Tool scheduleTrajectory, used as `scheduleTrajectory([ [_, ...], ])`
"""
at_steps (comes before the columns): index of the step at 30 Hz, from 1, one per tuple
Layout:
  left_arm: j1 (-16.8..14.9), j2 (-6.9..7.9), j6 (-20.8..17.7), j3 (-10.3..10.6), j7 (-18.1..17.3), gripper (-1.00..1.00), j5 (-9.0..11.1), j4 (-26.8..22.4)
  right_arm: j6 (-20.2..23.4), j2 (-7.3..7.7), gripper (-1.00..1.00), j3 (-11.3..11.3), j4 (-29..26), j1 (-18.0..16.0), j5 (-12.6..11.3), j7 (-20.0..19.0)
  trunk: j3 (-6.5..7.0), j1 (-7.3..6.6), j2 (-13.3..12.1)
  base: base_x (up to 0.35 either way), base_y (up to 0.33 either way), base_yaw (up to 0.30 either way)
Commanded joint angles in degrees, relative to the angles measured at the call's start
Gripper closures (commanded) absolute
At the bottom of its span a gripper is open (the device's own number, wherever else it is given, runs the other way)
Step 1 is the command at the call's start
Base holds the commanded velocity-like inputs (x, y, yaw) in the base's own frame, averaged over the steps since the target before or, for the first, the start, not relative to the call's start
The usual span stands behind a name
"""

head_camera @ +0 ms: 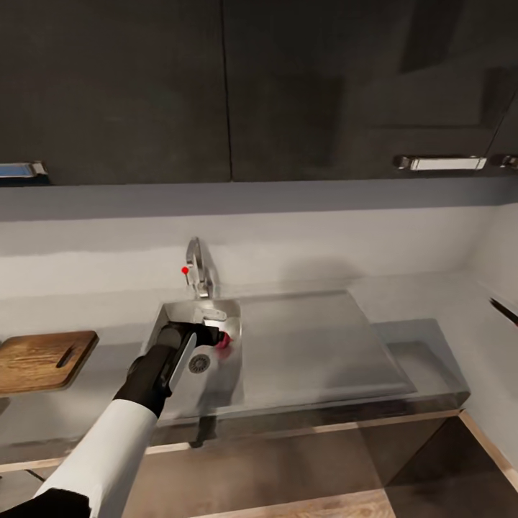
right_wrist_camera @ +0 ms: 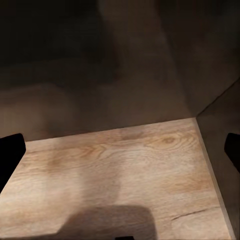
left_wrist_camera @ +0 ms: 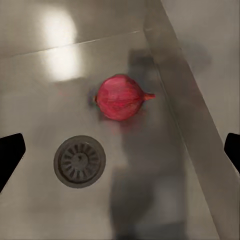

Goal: In the kitchen, take the Vidalia onion out of the sink, dice it on the chopping board with the paring knife, put the diced onion into the bowl on the countertop, then place both the paring knife and the chopping board into the sink.

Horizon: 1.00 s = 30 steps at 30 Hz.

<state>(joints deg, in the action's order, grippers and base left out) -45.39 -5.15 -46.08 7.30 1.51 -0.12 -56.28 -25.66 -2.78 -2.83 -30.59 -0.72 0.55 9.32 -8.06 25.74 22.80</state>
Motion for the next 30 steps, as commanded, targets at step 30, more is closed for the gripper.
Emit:
scheduleTrajectory([
  [30,0.0,-0.03,4.6,0.1,0.1,-1.0,0.5,7.2,-0.1,-0.03,-1.0,-0.3,0.1,0.0,0.1,0.5,-1.47,0.04,0.1,0.127,0.0,0.0],
])
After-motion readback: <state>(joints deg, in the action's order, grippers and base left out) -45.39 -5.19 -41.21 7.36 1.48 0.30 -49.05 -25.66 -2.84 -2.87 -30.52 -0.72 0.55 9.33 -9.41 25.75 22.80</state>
